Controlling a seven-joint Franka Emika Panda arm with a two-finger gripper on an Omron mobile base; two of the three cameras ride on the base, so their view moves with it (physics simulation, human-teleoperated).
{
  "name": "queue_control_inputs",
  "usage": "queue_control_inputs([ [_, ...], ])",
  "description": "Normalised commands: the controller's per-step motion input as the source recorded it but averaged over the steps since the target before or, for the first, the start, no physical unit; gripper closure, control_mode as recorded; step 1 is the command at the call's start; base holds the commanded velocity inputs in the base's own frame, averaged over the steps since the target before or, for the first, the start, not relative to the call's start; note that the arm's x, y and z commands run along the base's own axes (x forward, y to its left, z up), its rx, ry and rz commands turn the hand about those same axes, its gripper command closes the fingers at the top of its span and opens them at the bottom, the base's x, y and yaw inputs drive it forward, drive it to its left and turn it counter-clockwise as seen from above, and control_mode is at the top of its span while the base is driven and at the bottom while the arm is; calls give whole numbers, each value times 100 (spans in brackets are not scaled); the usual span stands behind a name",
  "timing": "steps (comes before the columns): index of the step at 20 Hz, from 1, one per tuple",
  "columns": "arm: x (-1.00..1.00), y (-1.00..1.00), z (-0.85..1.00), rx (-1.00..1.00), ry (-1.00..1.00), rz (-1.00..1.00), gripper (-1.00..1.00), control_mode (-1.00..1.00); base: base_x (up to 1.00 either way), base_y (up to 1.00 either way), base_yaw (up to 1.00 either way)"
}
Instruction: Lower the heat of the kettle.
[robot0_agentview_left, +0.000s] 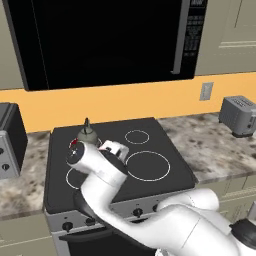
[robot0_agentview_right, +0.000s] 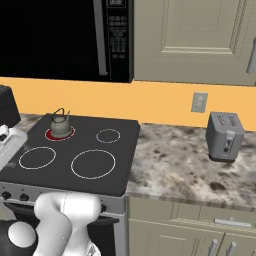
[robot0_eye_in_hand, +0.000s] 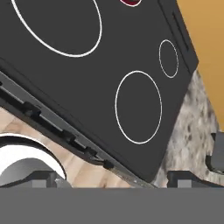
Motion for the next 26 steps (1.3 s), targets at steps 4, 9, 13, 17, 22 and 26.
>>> queue_control_inputs([
  [4,-47,23,-58,-21,0,48,-100,-100,0,0,0],
  [9,-24,18,-56,-14,0,44,-100,-100,0,0,0],
  [13,-13,34,-52,-14,0,36,-100,-100,0,0,0],
  [17,-7,58,-47,-20,-1,24,-100,-100,0,0,0],
  [22,-19,42,-43,-24,-2,16,-100,-100,0,0,0],
  [26,-25,24,-43,-25,-4,6,-100,-100,0,0,0],
])
